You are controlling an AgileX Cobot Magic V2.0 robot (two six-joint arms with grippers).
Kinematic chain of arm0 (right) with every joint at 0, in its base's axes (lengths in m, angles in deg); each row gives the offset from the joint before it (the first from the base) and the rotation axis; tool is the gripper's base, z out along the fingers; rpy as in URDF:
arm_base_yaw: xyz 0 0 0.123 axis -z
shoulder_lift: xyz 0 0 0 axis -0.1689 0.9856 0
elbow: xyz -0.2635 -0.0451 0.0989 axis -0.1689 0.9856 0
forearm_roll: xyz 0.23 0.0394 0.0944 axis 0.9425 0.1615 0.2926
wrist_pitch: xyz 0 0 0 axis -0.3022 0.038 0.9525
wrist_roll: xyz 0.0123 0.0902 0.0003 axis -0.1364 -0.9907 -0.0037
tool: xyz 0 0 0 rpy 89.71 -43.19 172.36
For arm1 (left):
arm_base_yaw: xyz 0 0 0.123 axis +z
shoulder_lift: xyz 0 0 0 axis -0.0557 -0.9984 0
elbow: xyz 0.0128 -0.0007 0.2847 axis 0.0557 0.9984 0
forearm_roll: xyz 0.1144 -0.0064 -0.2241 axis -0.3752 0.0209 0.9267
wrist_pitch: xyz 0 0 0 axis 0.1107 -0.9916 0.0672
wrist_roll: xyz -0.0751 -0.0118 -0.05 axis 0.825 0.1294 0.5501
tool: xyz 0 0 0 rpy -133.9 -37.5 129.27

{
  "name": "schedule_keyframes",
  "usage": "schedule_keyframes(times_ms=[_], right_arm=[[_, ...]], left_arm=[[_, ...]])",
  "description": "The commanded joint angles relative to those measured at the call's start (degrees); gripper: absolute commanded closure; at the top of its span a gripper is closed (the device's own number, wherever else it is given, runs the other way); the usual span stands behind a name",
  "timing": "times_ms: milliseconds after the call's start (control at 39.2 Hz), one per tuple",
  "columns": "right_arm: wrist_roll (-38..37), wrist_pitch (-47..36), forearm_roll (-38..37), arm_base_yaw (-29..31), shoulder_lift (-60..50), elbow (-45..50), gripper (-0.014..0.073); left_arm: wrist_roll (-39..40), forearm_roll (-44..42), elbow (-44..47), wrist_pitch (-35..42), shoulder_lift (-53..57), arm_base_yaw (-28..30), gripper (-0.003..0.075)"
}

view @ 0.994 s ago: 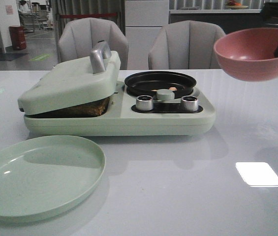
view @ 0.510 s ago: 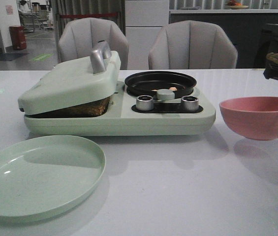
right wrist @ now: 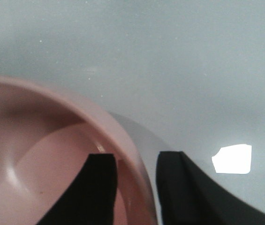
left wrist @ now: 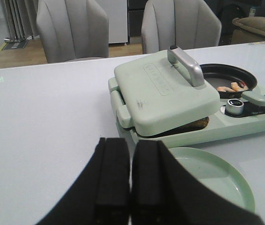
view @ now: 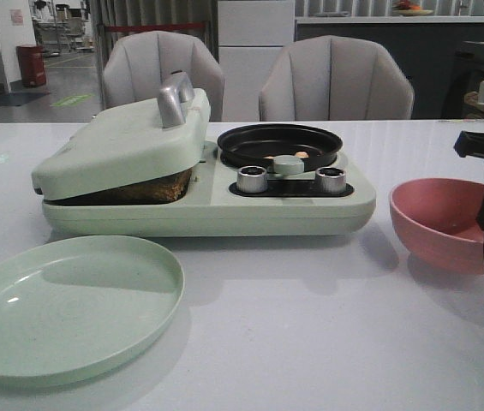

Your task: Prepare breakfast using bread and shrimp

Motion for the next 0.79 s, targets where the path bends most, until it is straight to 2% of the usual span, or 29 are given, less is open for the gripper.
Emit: schedule_keyframes(times_ms=[0, 204, 408, 612, 765], right_arm=[[0.6, -1.6, 0.0, -0.3, -3.7, -1.3, 0.0122], [2.2, -5.1, -0.1, -2.1, -9.7, -1.3, 0.0113], [4.4, -10.2, -0.1, -6.7, -20.2, -1.3, 0.0113], [5.1, -11.6, 0.0, -10.6, -29.1, -1.1, 0.0113], [5.7, -18.4, -0.1, -15.5, -37.0, 4.9, 0.0113]], left_arm=[[0.7, 0.6, -1.6, 4.6, -0.7, -0.4, 0.0606], [0.7, 0.6, -1.6, 4.6, -0.7, -0.4, 0.0606], [0.7, 0.6, -1.6, 4.6, -0.7, -0.4, 0.0606], [0.7, 0.6, -1.6, 4.6, -0.7, -0.4, 0.0606], [0.7, 0.6, -1.6, 4.6, -0.7, -0.4, 0.0606]])
